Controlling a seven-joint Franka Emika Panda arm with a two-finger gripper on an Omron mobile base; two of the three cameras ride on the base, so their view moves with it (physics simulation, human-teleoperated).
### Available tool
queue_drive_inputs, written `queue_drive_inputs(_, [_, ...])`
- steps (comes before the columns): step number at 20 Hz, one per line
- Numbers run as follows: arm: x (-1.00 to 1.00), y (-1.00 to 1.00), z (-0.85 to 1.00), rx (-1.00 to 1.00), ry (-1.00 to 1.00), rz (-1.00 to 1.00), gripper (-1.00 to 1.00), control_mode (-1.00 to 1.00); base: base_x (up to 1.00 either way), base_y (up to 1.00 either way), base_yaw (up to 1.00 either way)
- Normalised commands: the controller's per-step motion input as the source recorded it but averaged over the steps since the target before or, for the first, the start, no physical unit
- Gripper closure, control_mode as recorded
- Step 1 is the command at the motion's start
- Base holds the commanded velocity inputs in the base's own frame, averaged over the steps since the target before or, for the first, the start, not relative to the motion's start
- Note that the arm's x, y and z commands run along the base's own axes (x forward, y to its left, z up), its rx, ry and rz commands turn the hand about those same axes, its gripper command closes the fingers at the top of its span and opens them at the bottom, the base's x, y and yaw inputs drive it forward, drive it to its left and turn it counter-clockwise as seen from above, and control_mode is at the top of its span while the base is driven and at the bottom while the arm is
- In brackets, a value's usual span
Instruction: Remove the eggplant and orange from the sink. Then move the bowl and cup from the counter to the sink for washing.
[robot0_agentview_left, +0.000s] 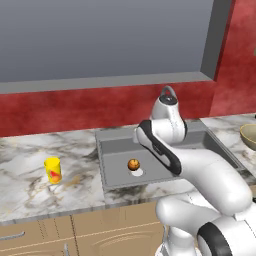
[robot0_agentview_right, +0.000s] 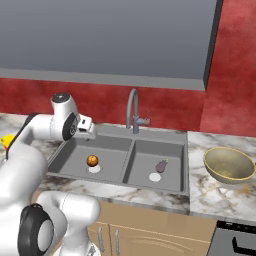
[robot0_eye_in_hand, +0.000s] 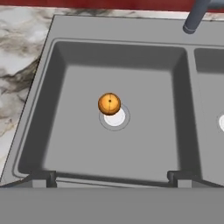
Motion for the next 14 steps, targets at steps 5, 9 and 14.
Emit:
queue_drive_inputs(5, [0.14,0.04,-0.14,0.0,0.0,0.0,-1.0,-1.0,0.0,0.0,0.0])
queue_drive_inputs(9, [0.16,0.02,-0.15,0.0,0.0,0.0,-1.0,-1.0,0.0,0.0,0.0])
queue_drive_inputs(14, [0.17,0.0,-0.12,0.01,0.02,0.0,-1.0,-1.0,0.0,0.0,0.0])
